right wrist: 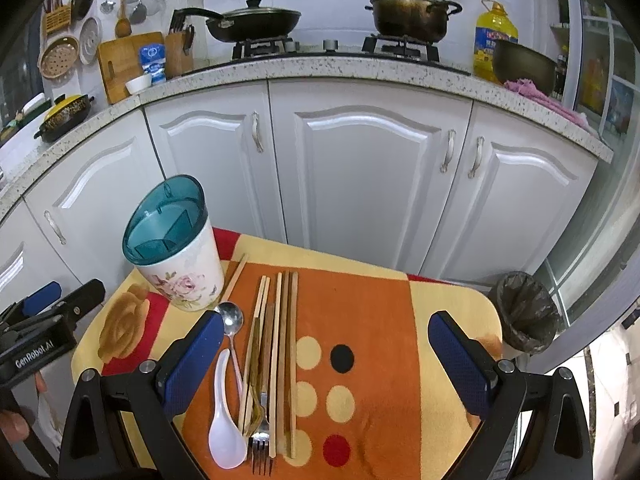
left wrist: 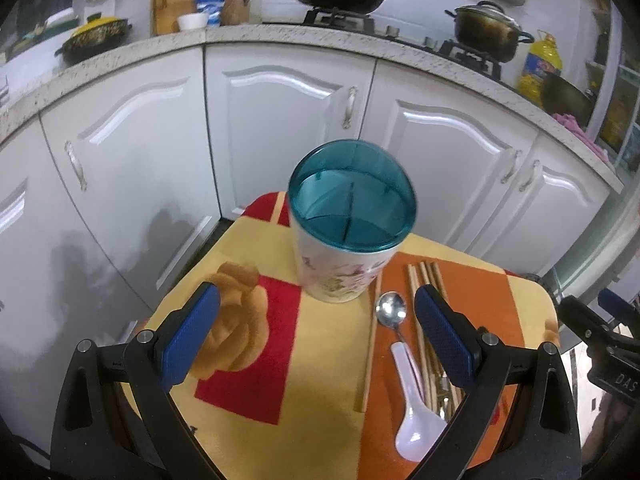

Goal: Organize utensils

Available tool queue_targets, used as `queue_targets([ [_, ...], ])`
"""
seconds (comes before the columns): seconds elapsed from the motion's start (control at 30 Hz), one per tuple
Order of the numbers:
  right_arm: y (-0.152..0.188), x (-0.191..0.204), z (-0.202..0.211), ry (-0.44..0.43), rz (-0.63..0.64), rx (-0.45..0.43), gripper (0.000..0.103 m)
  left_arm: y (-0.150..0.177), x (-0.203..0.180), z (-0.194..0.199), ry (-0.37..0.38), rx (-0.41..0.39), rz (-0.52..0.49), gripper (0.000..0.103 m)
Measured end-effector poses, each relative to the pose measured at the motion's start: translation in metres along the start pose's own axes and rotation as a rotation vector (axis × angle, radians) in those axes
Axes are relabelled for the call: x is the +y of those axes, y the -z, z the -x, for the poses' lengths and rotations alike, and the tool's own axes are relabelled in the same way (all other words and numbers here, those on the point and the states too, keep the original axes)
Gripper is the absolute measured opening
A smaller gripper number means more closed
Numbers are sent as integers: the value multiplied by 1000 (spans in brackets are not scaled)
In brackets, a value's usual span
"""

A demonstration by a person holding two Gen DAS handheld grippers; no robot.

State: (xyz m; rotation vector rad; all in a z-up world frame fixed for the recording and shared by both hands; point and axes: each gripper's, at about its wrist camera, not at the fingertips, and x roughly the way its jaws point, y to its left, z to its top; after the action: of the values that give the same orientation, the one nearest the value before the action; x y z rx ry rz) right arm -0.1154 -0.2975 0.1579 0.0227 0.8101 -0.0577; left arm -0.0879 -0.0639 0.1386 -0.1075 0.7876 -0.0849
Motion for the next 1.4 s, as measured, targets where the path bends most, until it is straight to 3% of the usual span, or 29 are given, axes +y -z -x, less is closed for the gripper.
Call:
queue_targets([
  [0.13,4,-4,-16,-18,-7,41,101,6,2,-13,25,44,-2,98],
  [0.23,11,-7,-29,-43,-10,79,101,13,-2,-25,75,93,-26,88],
  [0.43,23,-15,-63,-142,-54,166,79,31,-17,-52,229,243,-41,69],
  [0.5,26,-18,-77,-168,-63,198,66,37,-26,-61,254,282,-66,66],
  [0.6,28,-19,-95,-210,-74,239,53,44,-39,-73,252,319,-121,57],
  [0.77,23,-12,-122,-256,-43,274,45,54,-53,-99,237,398,-153,40],
  [1.13,8,-3,-183,-302,-26,365,32,59,-72,-127,271,486,-180,33],
  [1.27,3,0,-197,-311,-21,362,20,59,-75,-130,272,487,-192,22],
  [1.4,1,-4,-199,-346,-37,364,10,56,-66,-131,311,500,-149,18],
])
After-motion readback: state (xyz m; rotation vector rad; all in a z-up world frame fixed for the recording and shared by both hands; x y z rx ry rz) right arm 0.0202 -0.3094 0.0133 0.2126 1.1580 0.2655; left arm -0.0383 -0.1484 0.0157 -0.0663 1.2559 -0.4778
